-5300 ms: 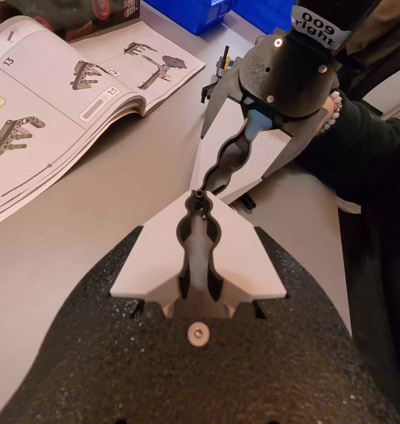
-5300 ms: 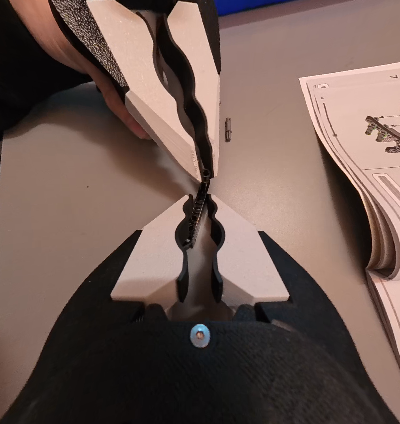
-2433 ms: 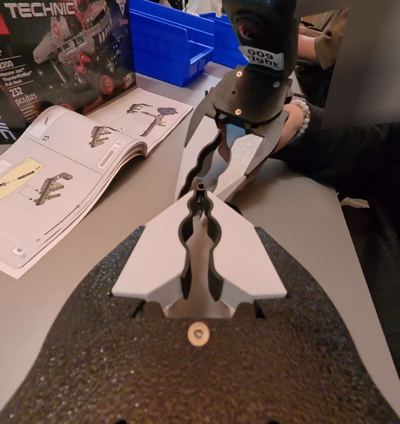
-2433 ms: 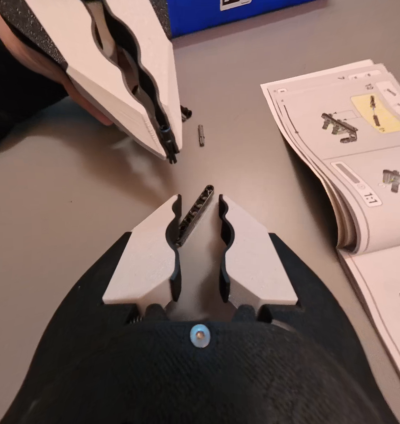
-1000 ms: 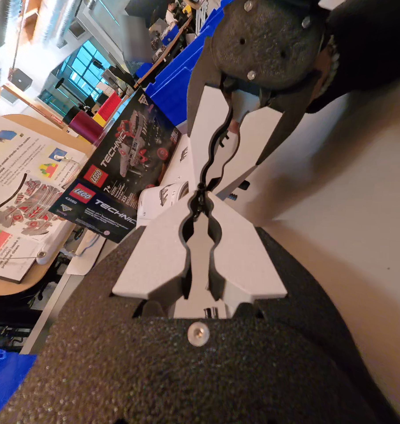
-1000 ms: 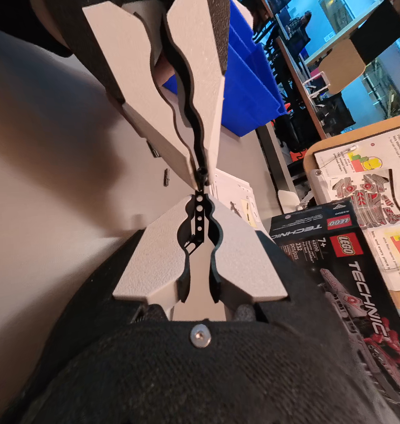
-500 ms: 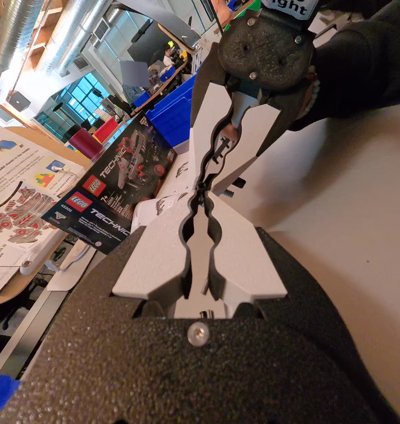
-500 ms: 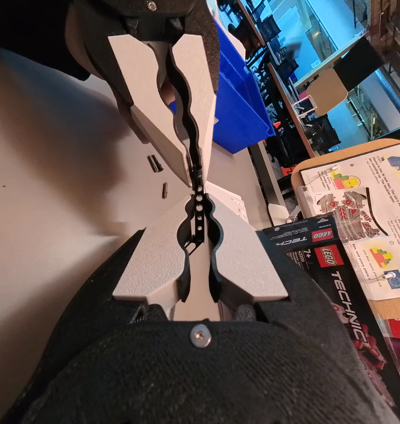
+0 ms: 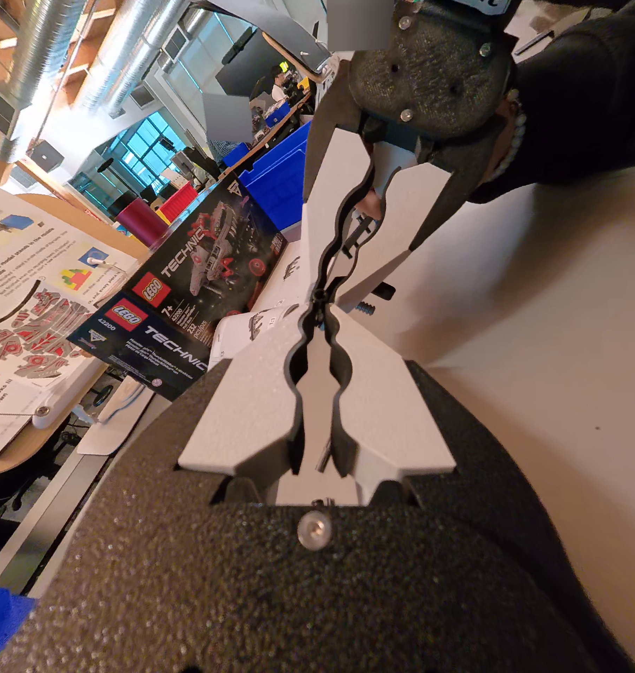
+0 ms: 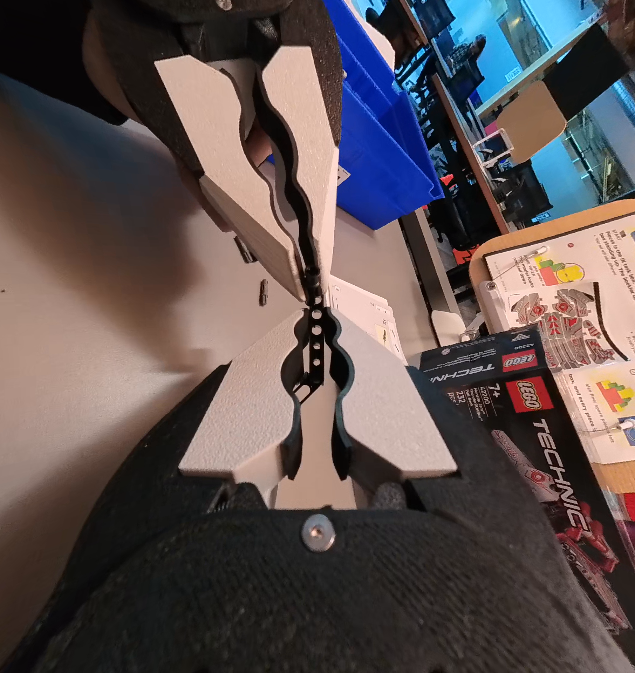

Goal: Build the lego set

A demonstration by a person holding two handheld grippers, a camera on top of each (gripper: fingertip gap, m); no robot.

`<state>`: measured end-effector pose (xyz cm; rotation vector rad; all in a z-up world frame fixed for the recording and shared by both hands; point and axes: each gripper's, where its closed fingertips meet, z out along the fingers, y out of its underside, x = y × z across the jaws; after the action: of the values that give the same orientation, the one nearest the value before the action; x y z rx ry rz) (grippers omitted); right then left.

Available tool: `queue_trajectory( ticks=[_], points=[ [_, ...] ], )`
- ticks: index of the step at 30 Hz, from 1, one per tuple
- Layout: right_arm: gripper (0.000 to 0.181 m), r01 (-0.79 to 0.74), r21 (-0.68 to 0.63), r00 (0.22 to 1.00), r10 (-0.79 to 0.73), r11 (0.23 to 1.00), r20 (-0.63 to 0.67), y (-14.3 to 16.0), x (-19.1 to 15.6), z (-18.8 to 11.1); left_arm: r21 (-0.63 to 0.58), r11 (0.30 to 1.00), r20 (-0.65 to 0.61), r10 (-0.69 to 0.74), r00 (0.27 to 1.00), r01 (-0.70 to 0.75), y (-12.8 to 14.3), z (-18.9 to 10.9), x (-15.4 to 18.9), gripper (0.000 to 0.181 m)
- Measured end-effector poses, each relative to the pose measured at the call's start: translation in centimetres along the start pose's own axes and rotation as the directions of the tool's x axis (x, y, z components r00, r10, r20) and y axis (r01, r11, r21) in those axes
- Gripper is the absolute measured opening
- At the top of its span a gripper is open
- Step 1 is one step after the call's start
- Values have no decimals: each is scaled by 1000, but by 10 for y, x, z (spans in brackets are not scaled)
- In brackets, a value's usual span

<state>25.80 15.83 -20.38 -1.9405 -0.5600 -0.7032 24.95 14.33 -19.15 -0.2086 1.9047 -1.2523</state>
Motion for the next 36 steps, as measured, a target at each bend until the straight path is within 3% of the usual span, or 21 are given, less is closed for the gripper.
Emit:
queue_trajectory(
  ticks=[8, 14, 23, 28, 36],
  points=[
    [5, 11, -13, 1000, -11, 1000, 19, 1, -6, 3, 8, 999, -5, -34, 999, 34, 0, 0, -1, 2],
    [5, -24, -20, 1000, 24, 1000, 4, 1, -3, 3, -29, 999, 14, 15, 1000, -14, 4, -1, -2, 2],
    [5, 38, -62, 998, -41, 997, -52, 3, 1, 2, -93, 980, 75, 180, 981, -173, 4, 1, -5, 2],
    [5, 67, -37, 994, -70, 997, -83, -5, 5, -3, -62, 984, 105, 175, 979, -170, -4, -3, -6, 2],
    [5, 98, -96, 993, -103, 991, -50, 6, 0, 0, -156, 973, 86, 187, 979, -173, 7, 4, -2, 2]
  ],
)
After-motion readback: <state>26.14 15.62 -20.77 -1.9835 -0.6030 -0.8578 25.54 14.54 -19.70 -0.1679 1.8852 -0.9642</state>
